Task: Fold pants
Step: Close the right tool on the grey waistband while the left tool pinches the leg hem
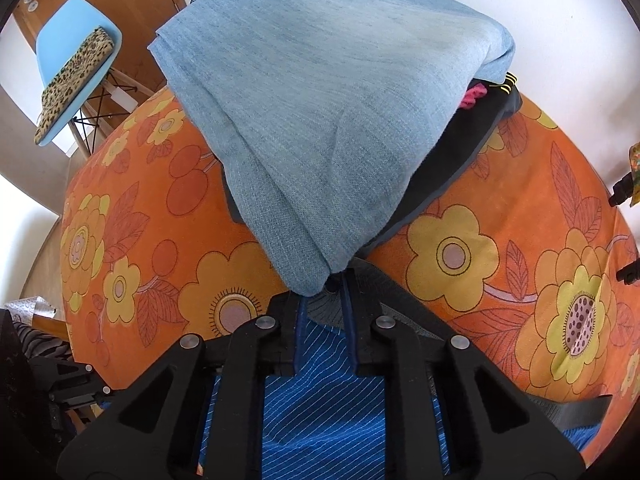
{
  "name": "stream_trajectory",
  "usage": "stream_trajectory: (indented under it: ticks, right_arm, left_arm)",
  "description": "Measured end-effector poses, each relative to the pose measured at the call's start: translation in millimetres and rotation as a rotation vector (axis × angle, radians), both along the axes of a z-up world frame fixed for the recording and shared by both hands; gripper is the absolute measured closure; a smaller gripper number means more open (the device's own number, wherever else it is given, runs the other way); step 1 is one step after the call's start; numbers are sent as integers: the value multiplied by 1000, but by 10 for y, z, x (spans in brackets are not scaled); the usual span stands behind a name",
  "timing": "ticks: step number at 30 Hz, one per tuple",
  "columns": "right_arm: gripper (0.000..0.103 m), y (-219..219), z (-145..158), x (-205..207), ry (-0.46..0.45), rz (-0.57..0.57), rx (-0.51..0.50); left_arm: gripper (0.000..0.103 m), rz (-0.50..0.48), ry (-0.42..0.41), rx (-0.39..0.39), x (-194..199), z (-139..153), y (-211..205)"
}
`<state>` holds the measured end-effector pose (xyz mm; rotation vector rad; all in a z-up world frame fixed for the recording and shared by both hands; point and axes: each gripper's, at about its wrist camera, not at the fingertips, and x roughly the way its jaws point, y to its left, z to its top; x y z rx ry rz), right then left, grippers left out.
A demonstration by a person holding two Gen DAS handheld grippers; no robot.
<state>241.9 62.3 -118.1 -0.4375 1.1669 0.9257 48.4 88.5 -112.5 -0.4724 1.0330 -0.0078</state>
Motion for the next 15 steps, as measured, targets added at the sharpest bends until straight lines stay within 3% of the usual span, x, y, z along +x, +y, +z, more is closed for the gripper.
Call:
stream_trajectory:
  ticks: [2,5,13,15]
  right_arm:
    - [91,3,14,-17,-7,3,0]
    - [92,-41,45,-7,-4,-4,16]
    - [93,-195,116,39,7,-32,50]
    - [93,-243,121,57,7,-38,53]
  left_arm:
    - [93,15,-9,20,-18,-19,1]
    - [96,18,-29,41,-27,-8,19]
    - [96,-2,-56,-1,-102,46,13]
    - [85,1,-45,0,-108,59,47]
